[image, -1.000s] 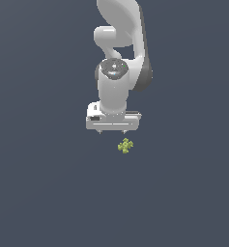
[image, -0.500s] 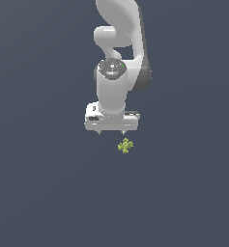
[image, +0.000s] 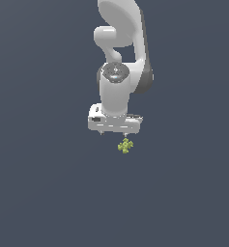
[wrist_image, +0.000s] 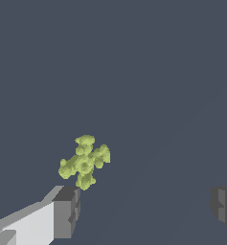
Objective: Pick up the object and move it to a goal position.
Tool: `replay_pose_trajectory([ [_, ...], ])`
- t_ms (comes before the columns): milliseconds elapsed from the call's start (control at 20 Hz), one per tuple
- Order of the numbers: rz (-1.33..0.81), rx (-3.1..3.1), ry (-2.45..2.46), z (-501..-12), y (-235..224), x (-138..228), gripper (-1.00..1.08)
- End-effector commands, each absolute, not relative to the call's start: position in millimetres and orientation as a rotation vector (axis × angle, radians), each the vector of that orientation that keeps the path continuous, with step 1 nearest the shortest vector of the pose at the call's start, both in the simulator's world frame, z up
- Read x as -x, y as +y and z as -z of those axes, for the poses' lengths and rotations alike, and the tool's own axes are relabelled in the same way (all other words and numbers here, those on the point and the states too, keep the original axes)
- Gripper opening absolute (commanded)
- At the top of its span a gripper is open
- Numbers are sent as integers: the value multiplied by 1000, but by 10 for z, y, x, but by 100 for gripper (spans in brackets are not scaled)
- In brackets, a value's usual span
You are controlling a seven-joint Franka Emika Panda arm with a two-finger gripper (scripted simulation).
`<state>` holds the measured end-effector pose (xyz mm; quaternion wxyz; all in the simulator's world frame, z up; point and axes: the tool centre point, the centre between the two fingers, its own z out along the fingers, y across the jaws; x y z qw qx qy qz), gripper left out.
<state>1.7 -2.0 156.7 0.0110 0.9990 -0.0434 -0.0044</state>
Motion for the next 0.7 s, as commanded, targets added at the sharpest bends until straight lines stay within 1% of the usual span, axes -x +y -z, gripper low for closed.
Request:
replay_pose_trajectory([
  [0,12,-3115,-197,-1524,23,-15,100],
  [650,5,-3064,-660,-1207,326,15,100],
])
